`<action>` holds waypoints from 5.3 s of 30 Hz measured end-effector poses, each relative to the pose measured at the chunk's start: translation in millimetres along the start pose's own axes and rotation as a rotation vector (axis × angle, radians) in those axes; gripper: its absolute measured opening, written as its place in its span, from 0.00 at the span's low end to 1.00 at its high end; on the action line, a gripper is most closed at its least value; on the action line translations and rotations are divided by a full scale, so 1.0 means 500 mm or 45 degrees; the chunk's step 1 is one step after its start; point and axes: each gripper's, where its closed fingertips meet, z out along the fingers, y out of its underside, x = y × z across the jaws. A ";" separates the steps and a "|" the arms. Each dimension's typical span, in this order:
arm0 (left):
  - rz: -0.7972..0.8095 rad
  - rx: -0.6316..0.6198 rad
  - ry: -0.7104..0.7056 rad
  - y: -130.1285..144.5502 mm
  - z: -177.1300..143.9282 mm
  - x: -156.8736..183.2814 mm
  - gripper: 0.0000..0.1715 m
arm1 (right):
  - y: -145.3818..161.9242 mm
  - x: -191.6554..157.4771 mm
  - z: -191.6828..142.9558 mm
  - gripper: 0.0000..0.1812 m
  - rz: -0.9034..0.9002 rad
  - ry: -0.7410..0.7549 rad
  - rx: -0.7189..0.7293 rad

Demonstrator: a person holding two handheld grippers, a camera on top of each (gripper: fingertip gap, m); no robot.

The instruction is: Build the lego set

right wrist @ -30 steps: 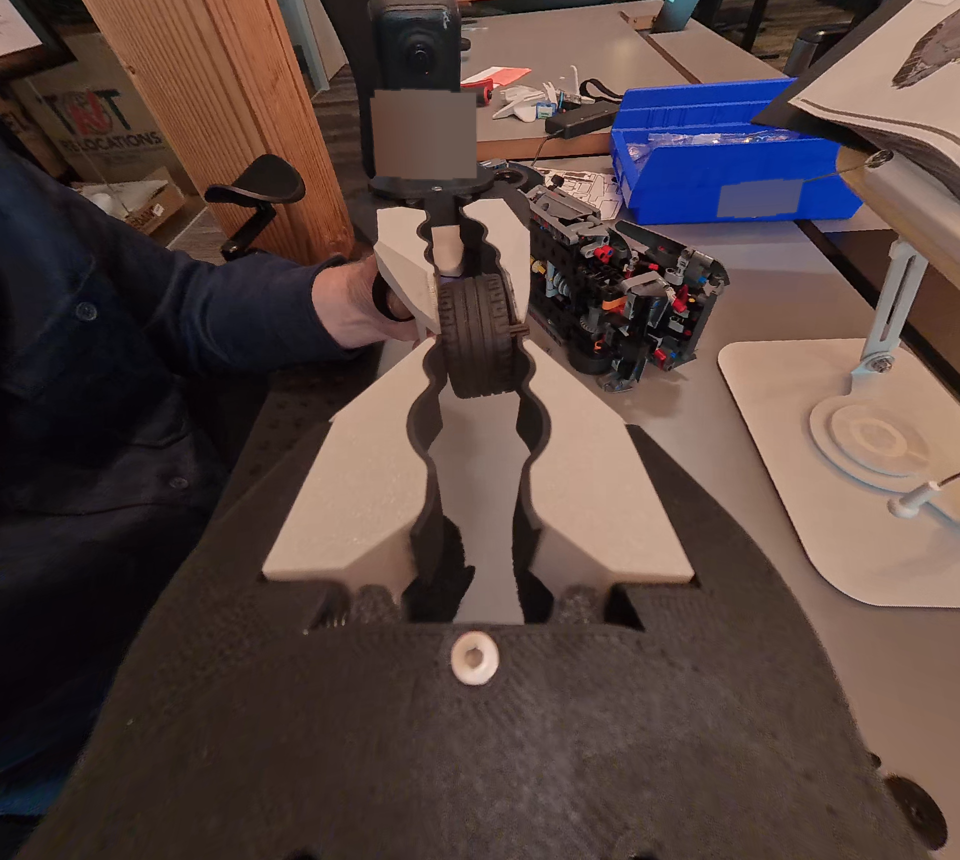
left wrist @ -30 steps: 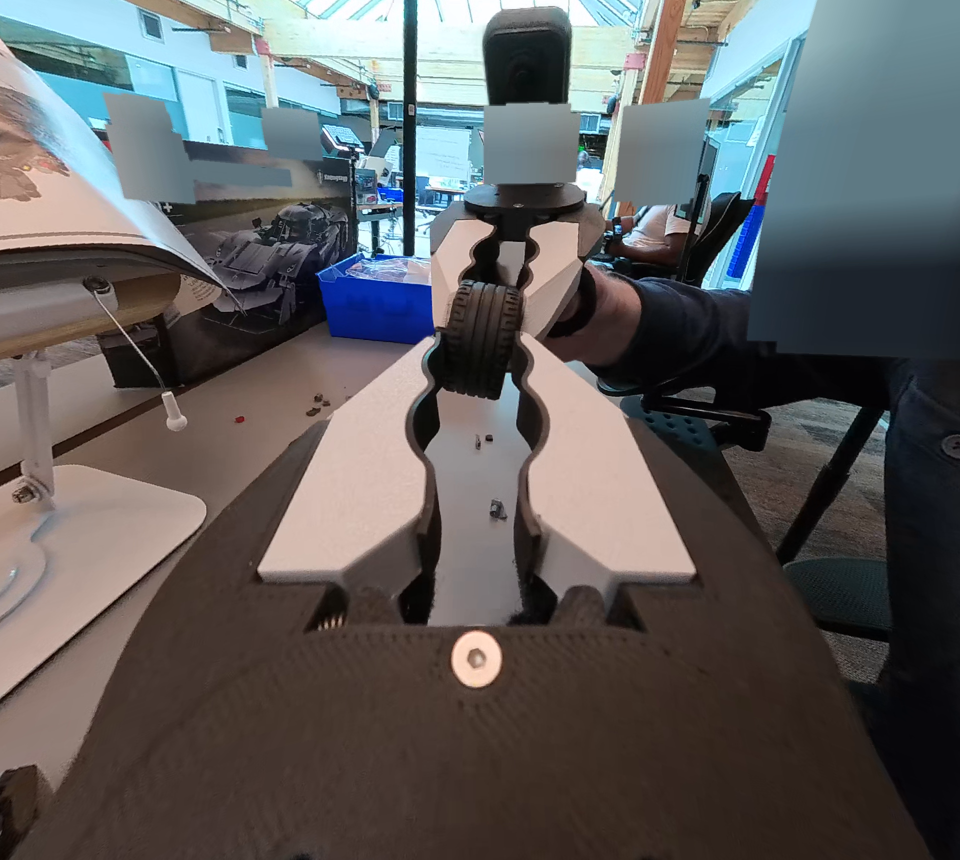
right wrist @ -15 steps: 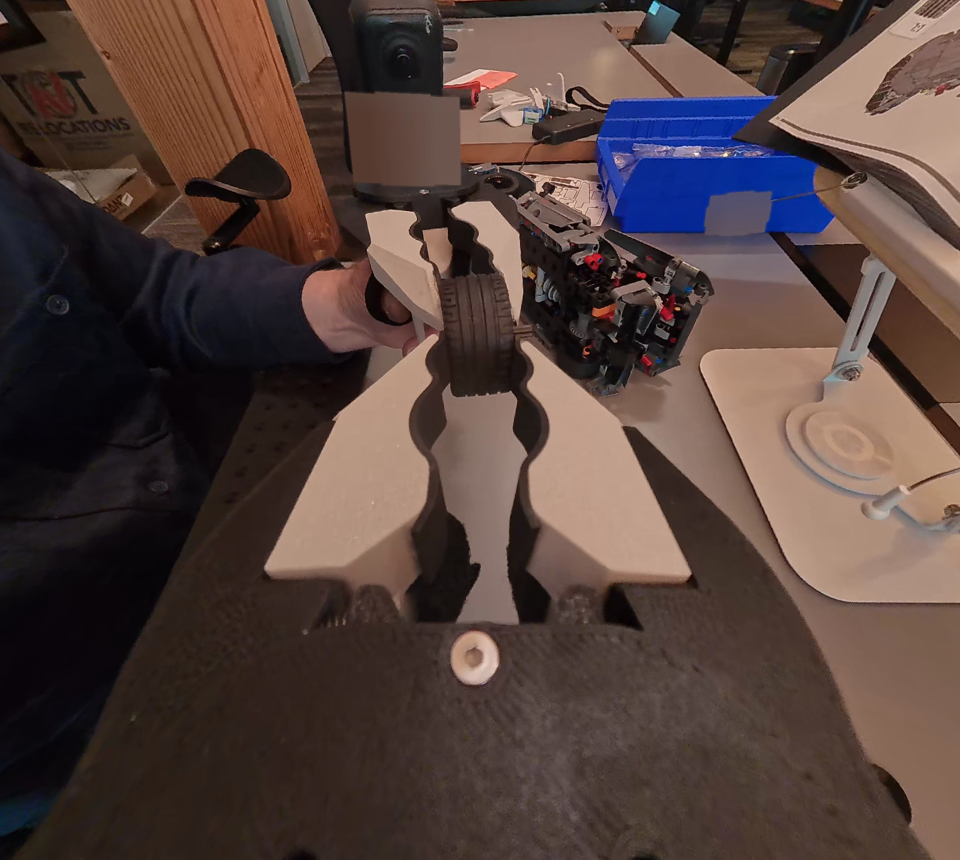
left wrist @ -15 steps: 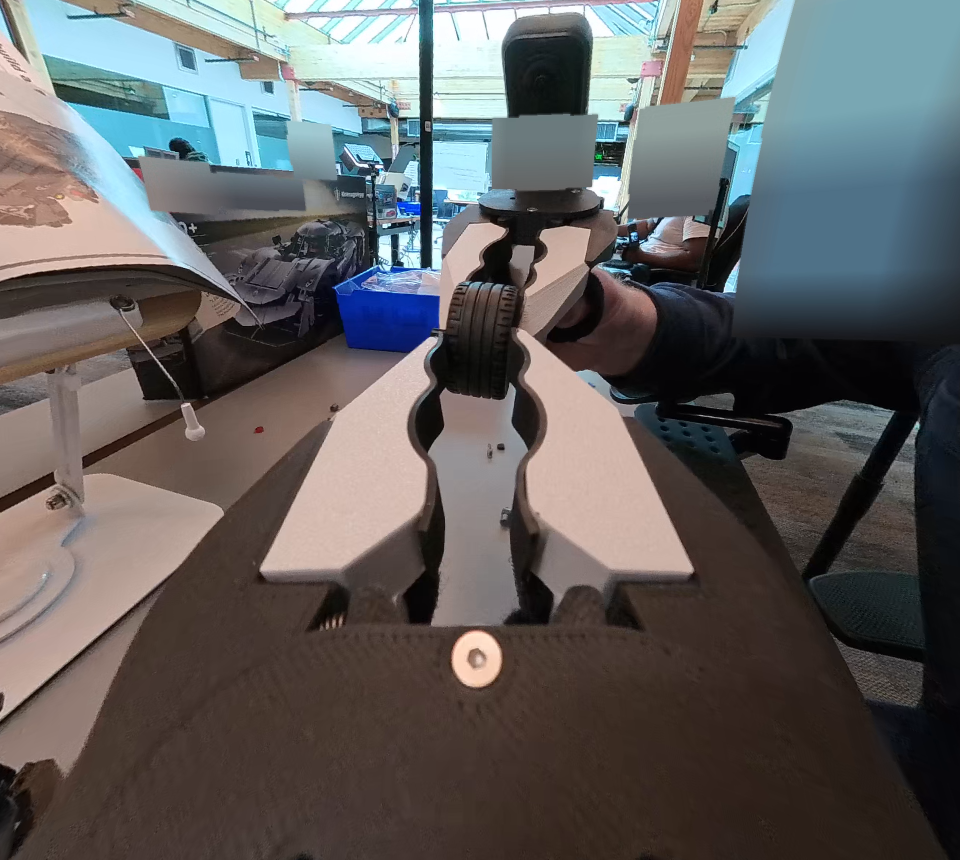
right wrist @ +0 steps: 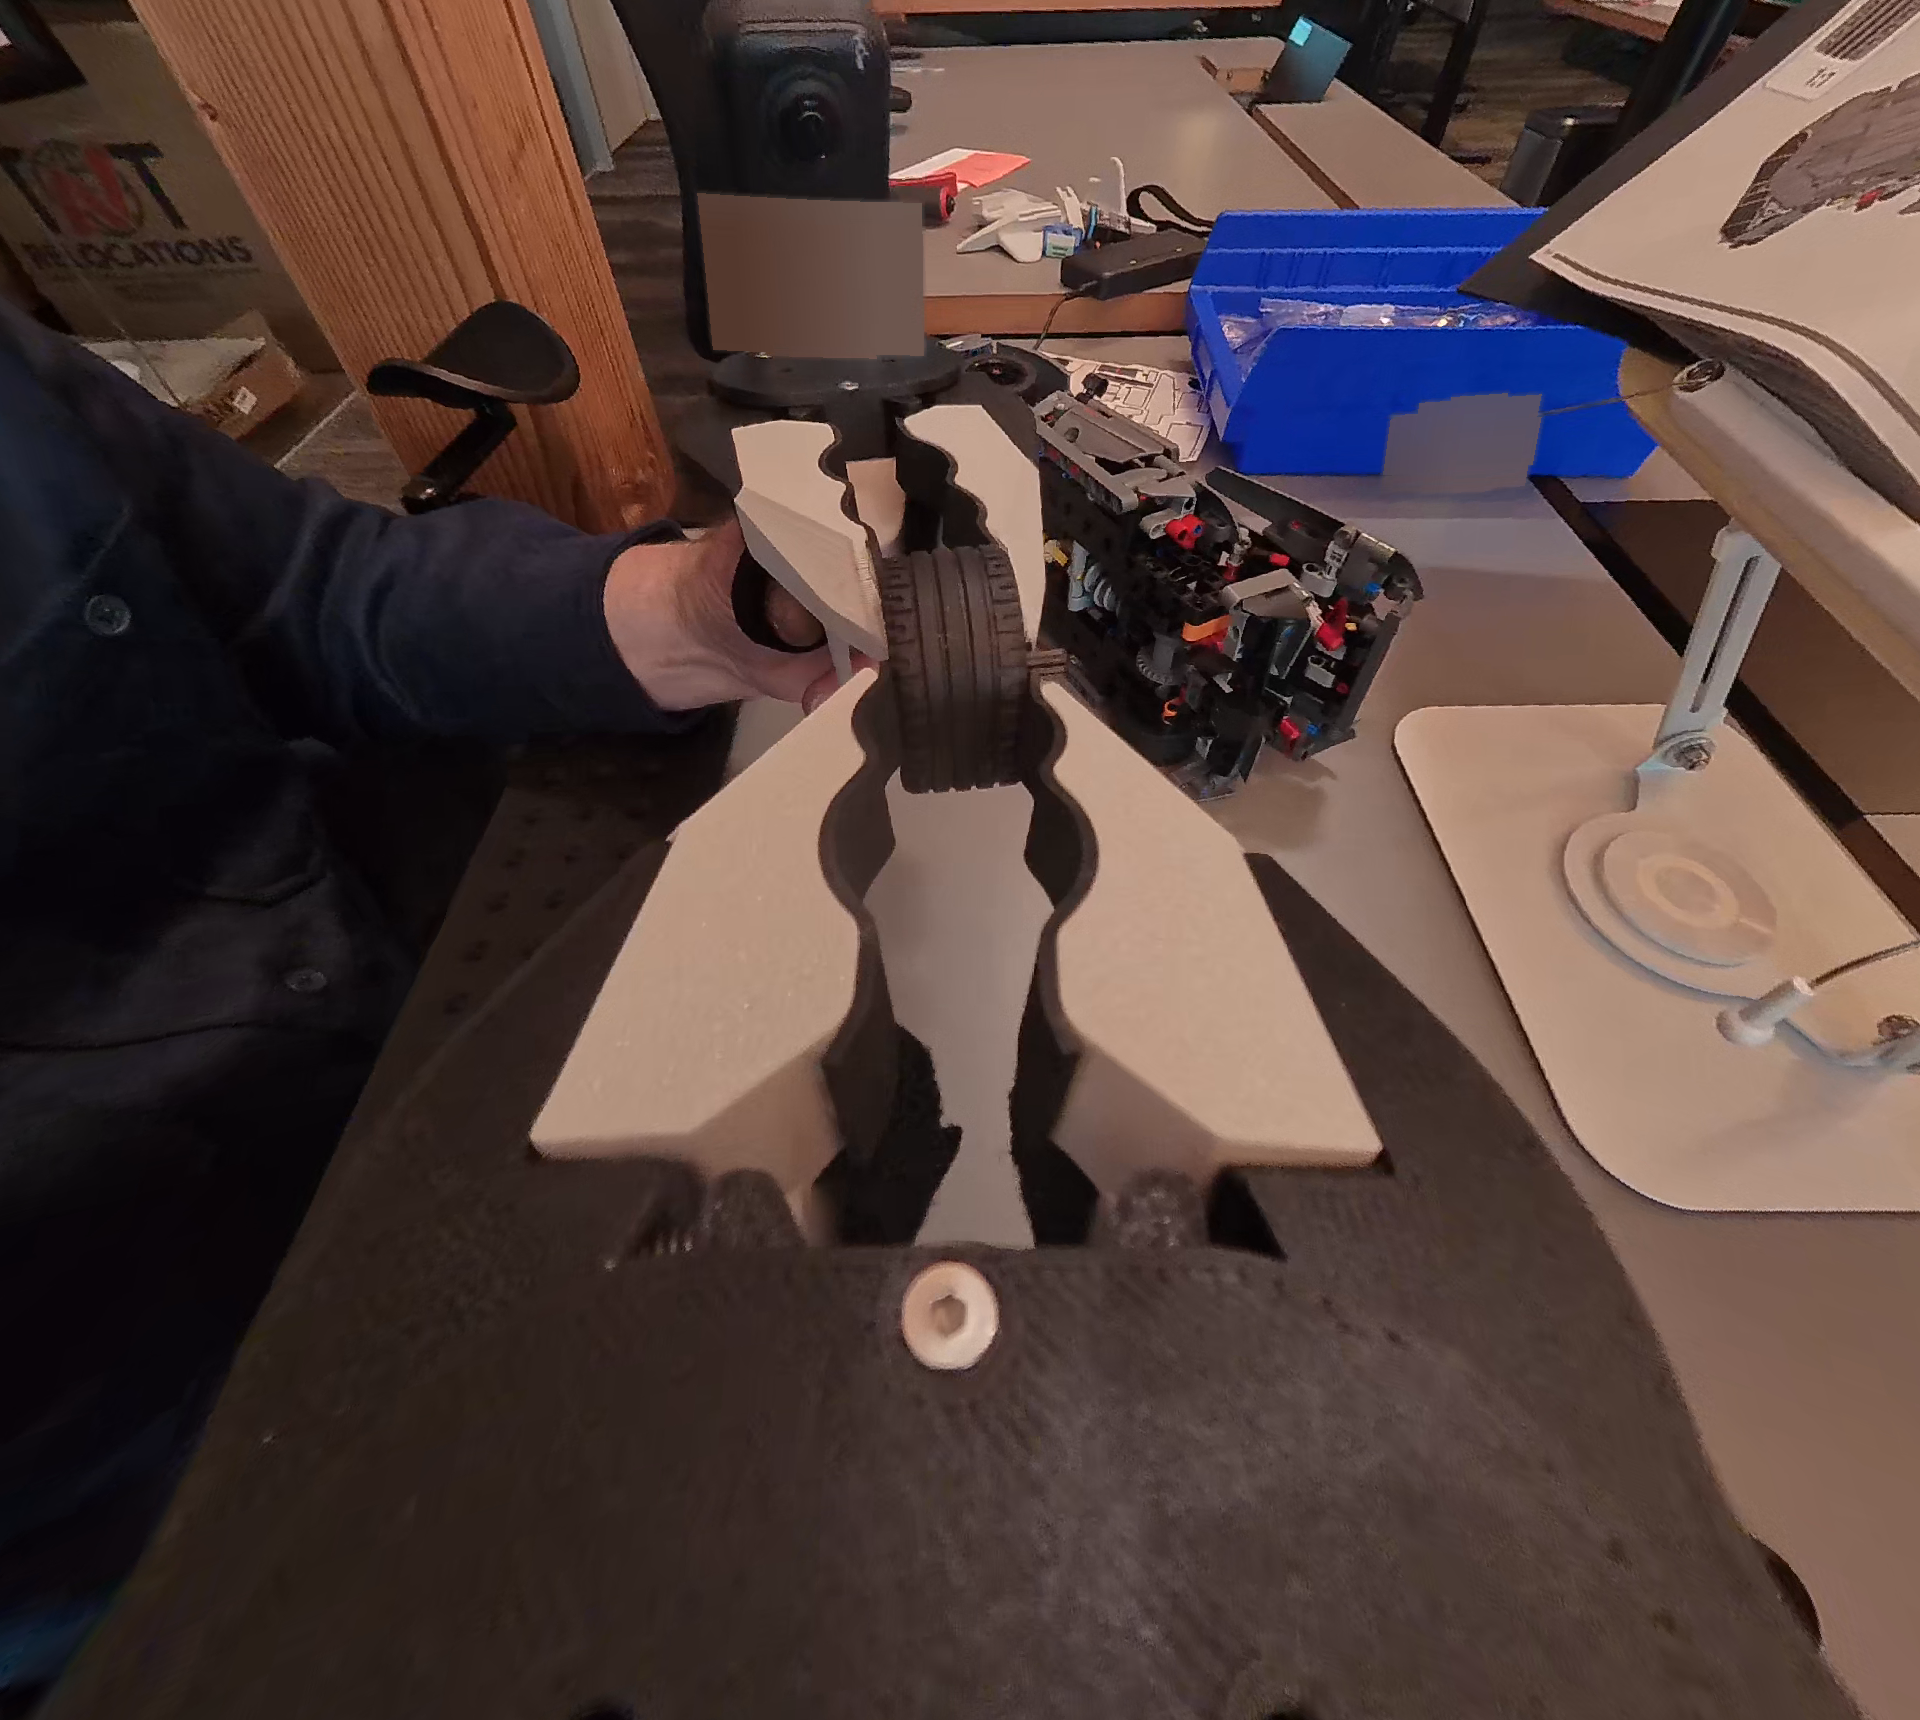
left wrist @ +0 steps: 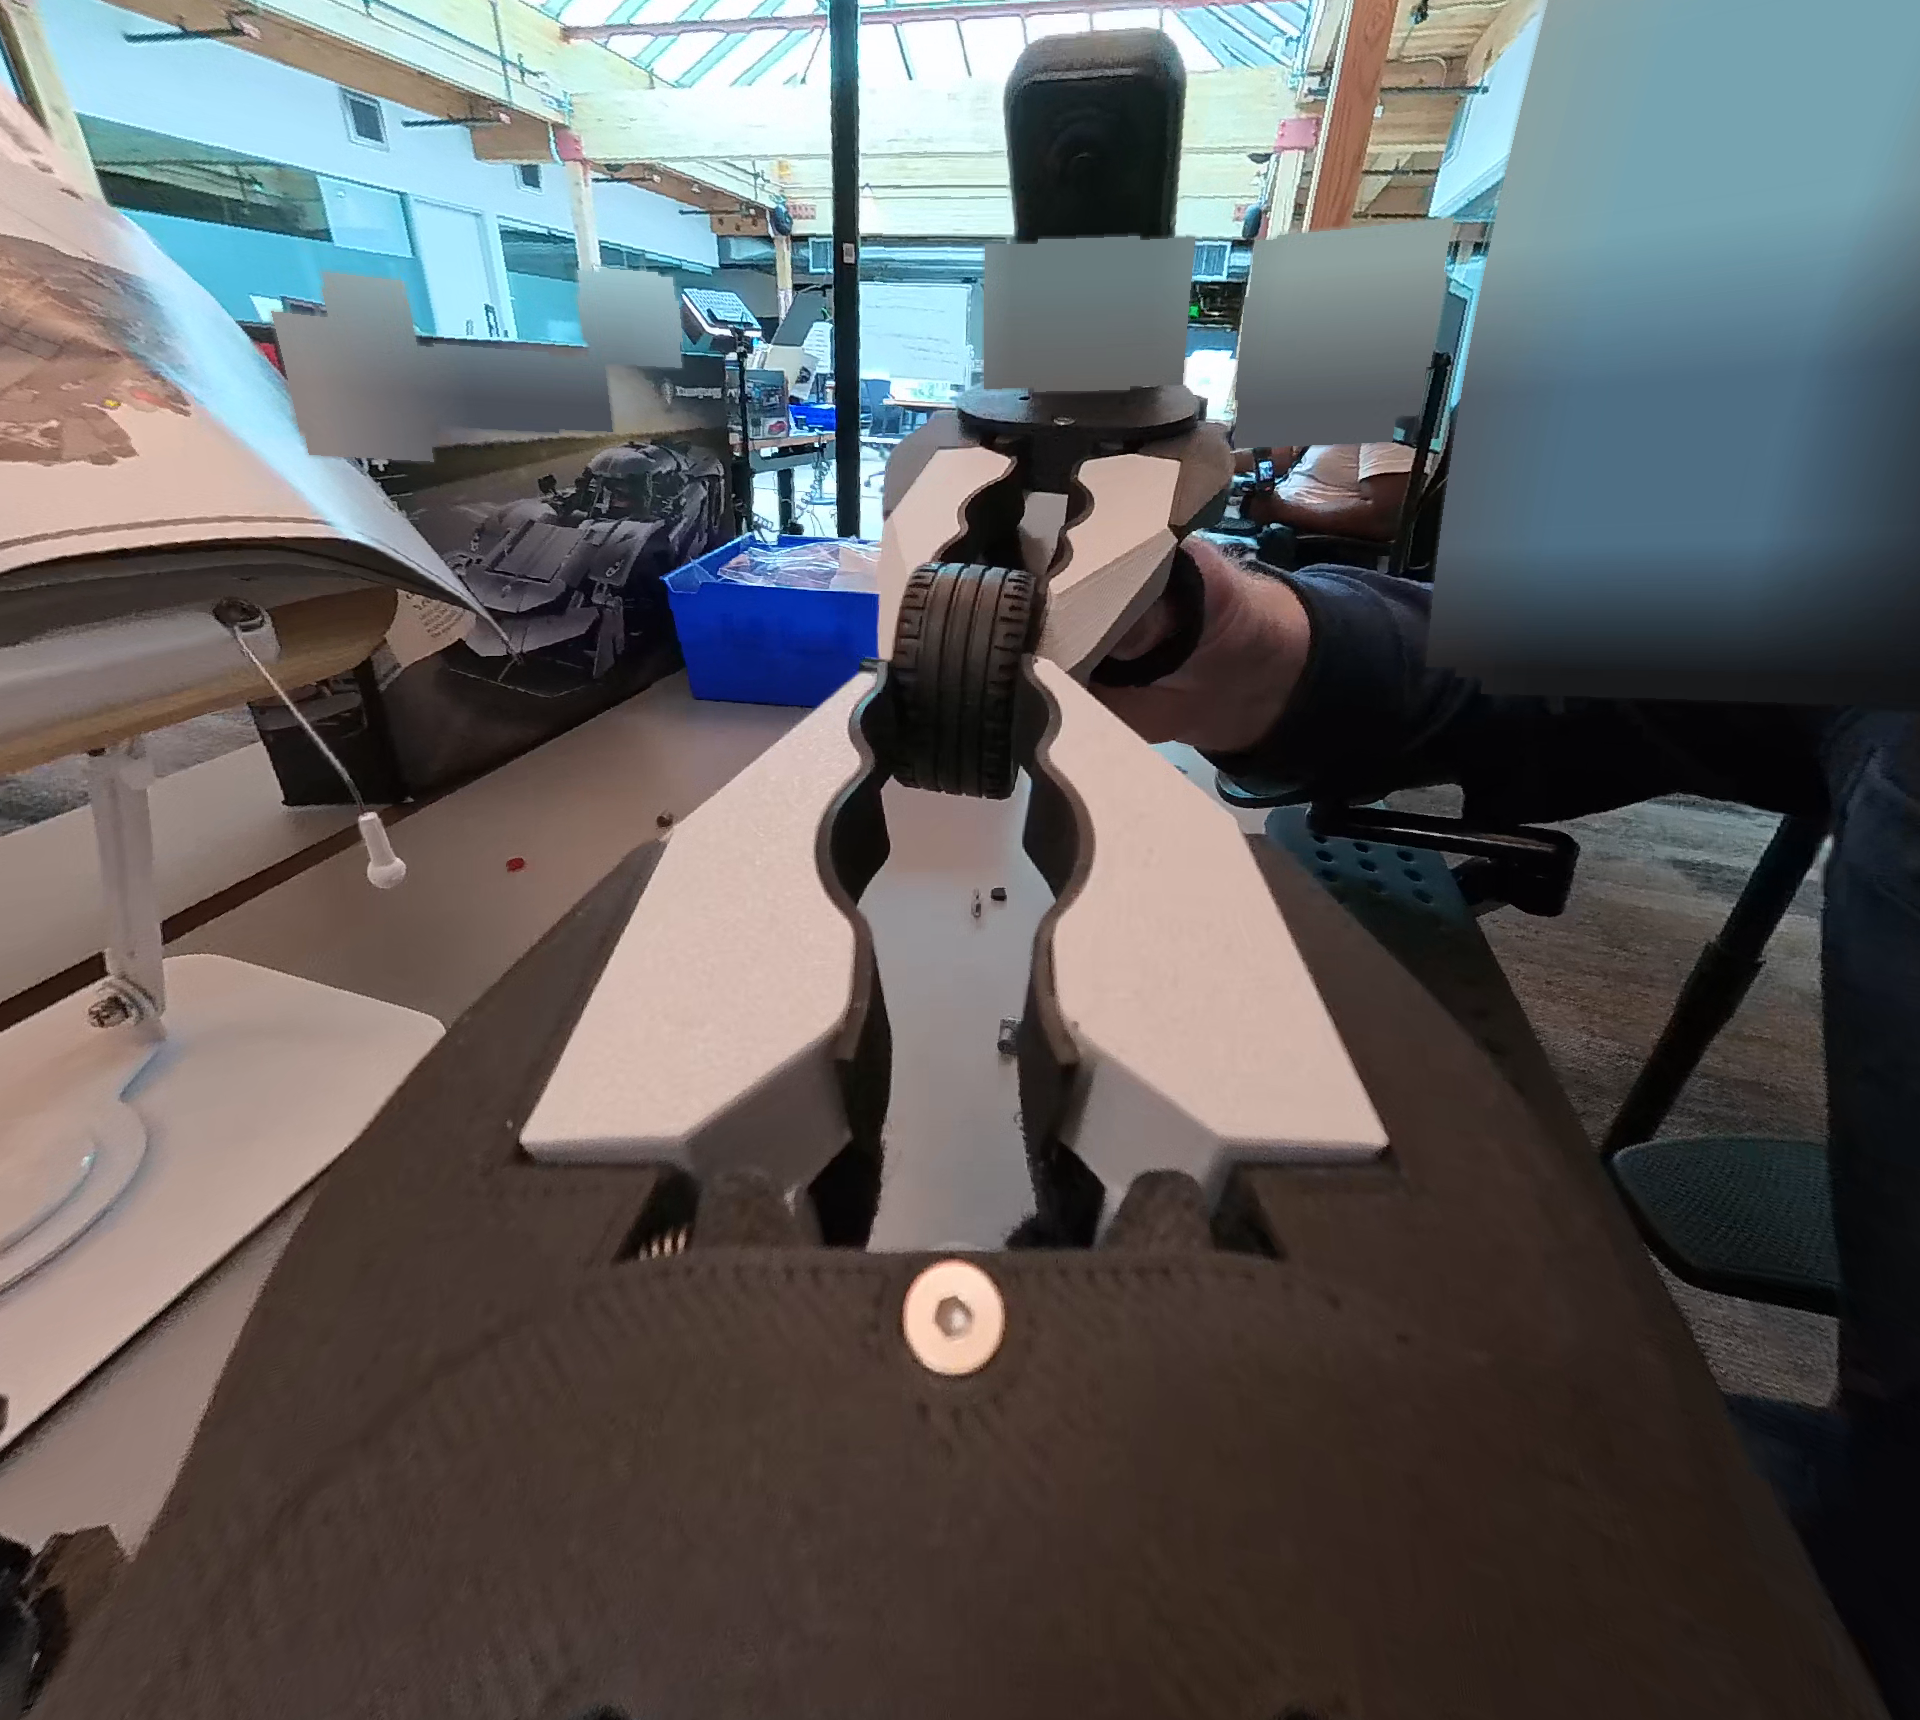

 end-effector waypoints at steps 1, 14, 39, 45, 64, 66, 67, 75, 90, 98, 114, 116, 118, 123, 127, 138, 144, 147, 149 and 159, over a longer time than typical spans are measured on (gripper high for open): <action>-0.025 0.011 0.005 -0.001 -0.001 -0.003 0.12 | -0.002 0.004 0.002 0.11 0.013 0.004 0.015; -0.431 0.049 0.084 0.004 -0.004 -0.041 0.12 | 0.012 0.030 0.006 0.12 0.326 -0.160 0.095; -0.855 0.157 0.105 -0.028 -0.060 -0.085 0.12 | -0.029 0.067 0.072 0.27 -0.949 0.589 -0.518; -0.838 0.283 0.113 -0.068 -0.091 -0.090 0.13 | -0.068 0.066 0.103 0.23 -0.853 0.489 -0.535; -0.186 0.758 -0.720 -0.205 -0.363 -0.169 0.10 | -0.064 0.127 0.273 0.23 0.311 -0.112 -0.433; -0.188 0.762 -0.744 -0.202 -0.371 -0.175 0.09 | -0.053 0.135 0.285 0.23 0.302 -0.098 -0.460; -0.206 0.753 -0.753 -0.198 -0.370 -0.180 0.09 | -0.047 0.139 0.289 0.23 0.303 -0.096 -0.476; -0.330 0.645 -0.781 -0.157 -0.349 -0.215 0.10 | -0.005 0.159 0.326 0.23 0.473 -0.189 -0.516; -0.508 0.305 -0.821 -0.053 -0.294 -0.267 0.09 | 0.056 0.191 0.353 0.23 0.368 -0.113 -0.667; -0.496 0.185 -0.815 -0.028 -0.276 -0.271 0.08 | 0.060 0.194 0.355 0.23 0.320 -0.089 -0.684; 0.135 -0.546 -1.035 0.058 -0.255 -0.284 0.00 | 0.076 0.186 0.357 0.23 0.122 -0.001 -0.791; 0.156 -0.570 -1.047 0.060 -0.259 -0.287 0.00 | 0.076 0.185 0.357 0.23 0.117 -0.013 -0.782; 0.177 -0.602 -1.051 0.067 -0.264 -0.291 0.00 | 0.075 0.185 0.356 0.24 0.123 -0.018 -0.773; 0.191 -0.588 -1.092 0.061 -0.277 -0.299 0.00 | 0.058 0.175 0.355 0.27 0.095 -0.049 -0.727; 0.173 -0.553 -1.065 0.058 -0.274 -0.298 0.00 | 0.035 0.177 0.344 0.28 0.126 -0.072 -0.642; 0.141 -0.502 -1.104 0.050 -0.287 -0.306 0.00 | 0.034 0.186 0.346 0.00 0.003 -0.003 -0.651; 0.138 -0.502 -1.088 0.052 -0.281 -0.303 0.00 | 0.042 0.183 0.355 0.00 -0.007 0.006 -0.682; 0.135 -0.496 -1.084 0.051 -0.281 -0.303 0.00 | 0.035 0.186 0.348 0.00 -0.007 0.026 -0.678; 0.136 -0.497 -1.082 0.051 -0.280 -0.303 0.00 | 0.036 0.183 0.347 0.00 -0.004 0.009 -0.677; 0.152 -0.509 -1.073 0.053 -0.274 -0.300 0.00 | 0.040 0.190 0.345 0.00 0.019 0.022 -0.680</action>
